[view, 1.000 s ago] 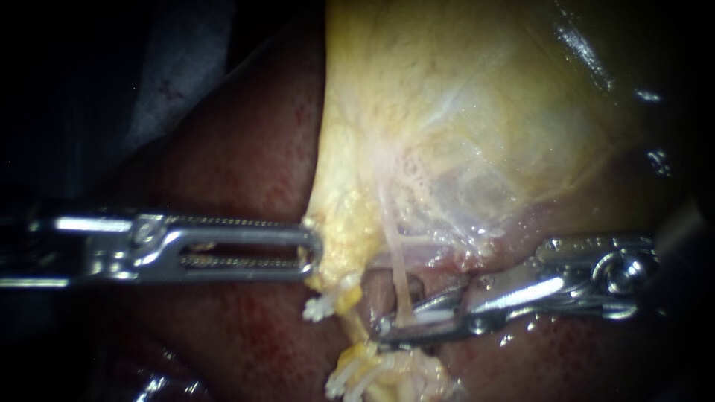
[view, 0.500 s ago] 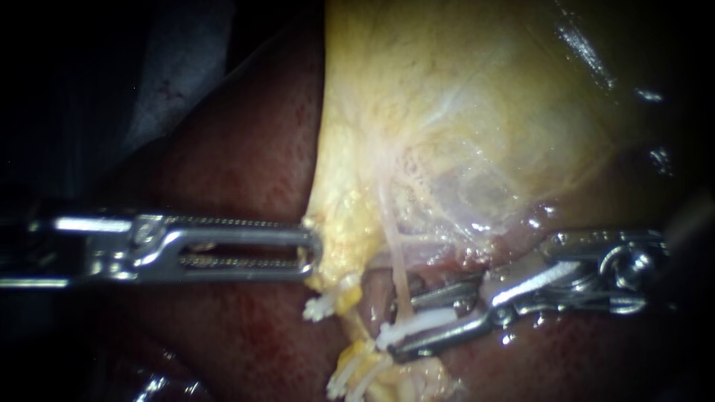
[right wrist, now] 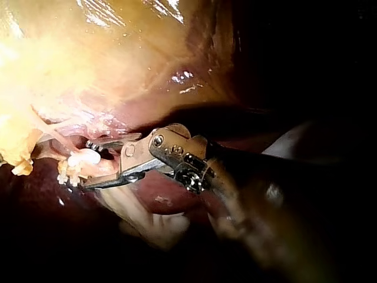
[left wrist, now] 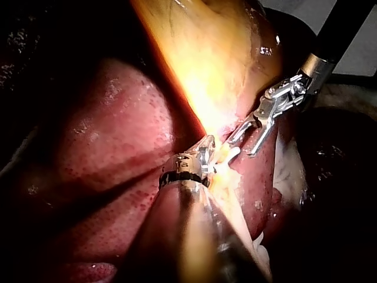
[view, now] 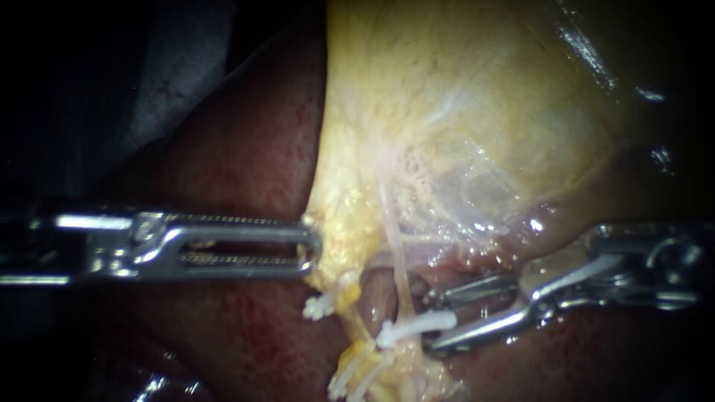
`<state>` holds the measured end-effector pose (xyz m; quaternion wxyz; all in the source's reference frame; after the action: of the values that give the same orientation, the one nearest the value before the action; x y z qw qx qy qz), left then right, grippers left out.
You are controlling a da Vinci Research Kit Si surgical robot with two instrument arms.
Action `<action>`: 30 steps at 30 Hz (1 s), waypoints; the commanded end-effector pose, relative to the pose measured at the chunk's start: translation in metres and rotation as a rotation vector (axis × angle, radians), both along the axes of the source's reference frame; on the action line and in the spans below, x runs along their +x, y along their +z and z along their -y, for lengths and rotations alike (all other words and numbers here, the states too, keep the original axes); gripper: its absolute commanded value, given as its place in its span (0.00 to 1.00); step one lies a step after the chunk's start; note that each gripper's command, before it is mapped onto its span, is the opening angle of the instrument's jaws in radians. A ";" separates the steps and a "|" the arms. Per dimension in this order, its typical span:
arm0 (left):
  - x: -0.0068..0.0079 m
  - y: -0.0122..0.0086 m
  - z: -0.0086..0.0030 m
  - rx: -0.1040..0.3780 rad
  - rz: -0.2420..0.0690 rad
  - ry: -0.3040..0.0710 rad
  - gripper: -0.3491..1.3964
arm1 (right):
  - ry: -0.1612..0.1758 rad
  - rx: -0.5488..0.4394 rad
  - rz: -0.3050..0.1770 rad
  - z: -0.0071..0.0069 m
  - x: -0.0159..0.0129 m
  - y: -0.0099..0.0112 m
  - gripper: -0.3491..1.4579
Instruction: Going back first clip right tube
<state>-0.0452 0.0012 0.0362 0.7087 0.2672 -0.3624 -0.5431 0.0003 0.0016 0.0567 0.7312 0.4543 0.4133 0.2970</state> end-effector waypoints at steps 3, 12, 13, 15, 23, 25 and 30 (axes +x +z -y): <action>0.0001 0.0002 -0.0001 0.000 0.001 0.000 0.00 | 0.017 0.006 0.005 -0.0010 -0.0017 -0.0018 0.41; -0.0001 0.0006 -0.0003 -0.001 0.000 -0.001 0.00 | 0.059 -0.054 -0.001 -0.0054 -0.0052 -0.0056 0.41; -0.0001 0.0007 -0.0003 -0.001 0.000 -0.001 0.00 | 0.061 -0.063 -0.002 -0.0056 -0.0055 -0.0058 0.41; -0.0002 0.0008 -0.0004 -0.001 -0.001 -0.001 0.00 | 0.063 -0.082 -0.006 -0.0061 -0.0059 -0.0060 0.42; -0.0003 0.0015 -0.0006 -0.003 -0.002 -0.002 0.00 | 0.060 -0.100 -0.013 -0.0066 -0.0061 -0.0061 0.42; -0.0007 0.0020 -0.0007 -0.005 -0.004 -0.004 0.00 | 0.060 -0.100 -0.013 -0.0066 -0.0061 -0.0061 0.42; -0.0021 0.0038 -0.0008 -0.013 -0.012 -0.011 0.00 | 0.060 -0.100 -0.013 -0.0066 -0.0061 -0.0061 0.42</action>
<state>-0.0478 0.0021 0.0406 0.7094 0.2575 -0.3636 -0.5461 -0.0058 0.0082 0.0506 0.7411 0.4063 0.4458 0.2948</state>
